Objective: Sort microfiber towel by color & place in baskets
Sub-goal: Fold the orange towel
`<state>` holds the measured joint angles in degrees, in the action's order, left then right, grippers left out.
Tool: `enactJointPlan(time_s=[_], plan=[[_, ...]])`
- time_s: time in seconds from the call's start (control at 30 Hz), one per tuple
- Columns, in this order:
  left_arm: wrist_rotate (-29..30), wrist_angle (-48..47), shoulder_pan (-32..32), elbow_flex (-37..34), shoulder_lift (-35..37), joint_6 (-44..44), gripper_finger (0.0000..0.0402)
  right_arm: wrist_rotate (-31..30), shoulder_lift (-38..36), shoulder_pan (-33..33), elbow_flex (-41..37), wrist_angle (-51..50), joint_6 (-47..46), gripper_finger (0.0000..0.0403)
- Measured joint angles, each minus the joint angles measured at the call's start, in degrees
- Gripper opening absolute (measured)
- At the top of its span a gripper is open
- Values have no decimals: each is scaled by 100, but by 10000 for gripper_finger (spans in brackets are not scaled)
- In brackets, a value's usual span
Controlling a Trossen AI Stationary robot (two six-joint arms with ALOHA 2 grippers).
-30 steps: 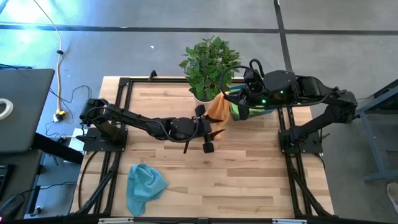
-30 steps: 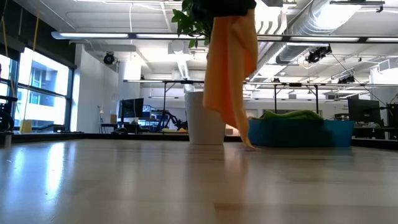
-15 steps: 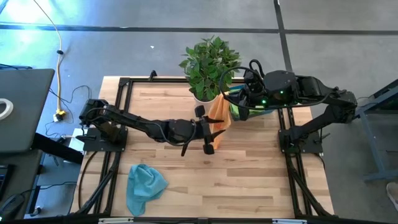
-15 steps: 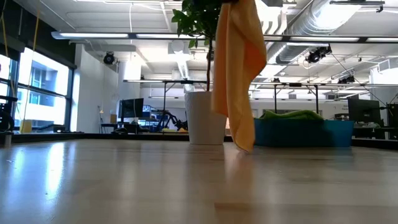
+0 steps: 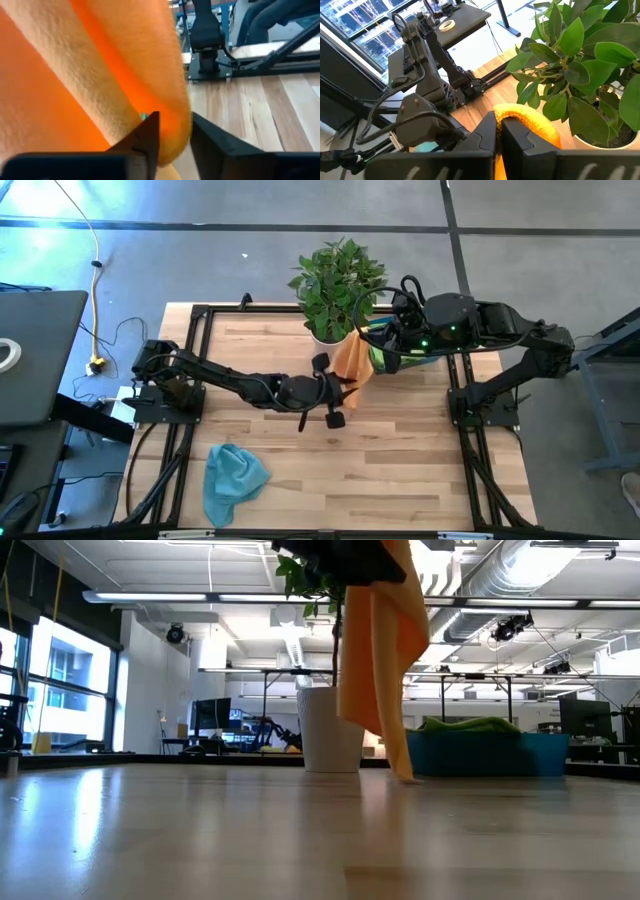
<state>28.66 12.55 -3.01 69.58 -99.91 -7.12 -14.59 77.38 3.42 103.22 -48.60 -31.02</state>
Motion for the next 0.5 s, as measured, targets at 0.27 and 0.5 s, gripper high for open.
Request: enactJointPlan(time_s=[0.27, 0.5], plan=[[31, 285, -52, 9, 55, -54, 11, -111, 0, 0, 0, -185, 61, 0], [-25, -149, -352, 7, 56, 307, 2, -506, 7, -2, 0, -1319, -92, 1]])
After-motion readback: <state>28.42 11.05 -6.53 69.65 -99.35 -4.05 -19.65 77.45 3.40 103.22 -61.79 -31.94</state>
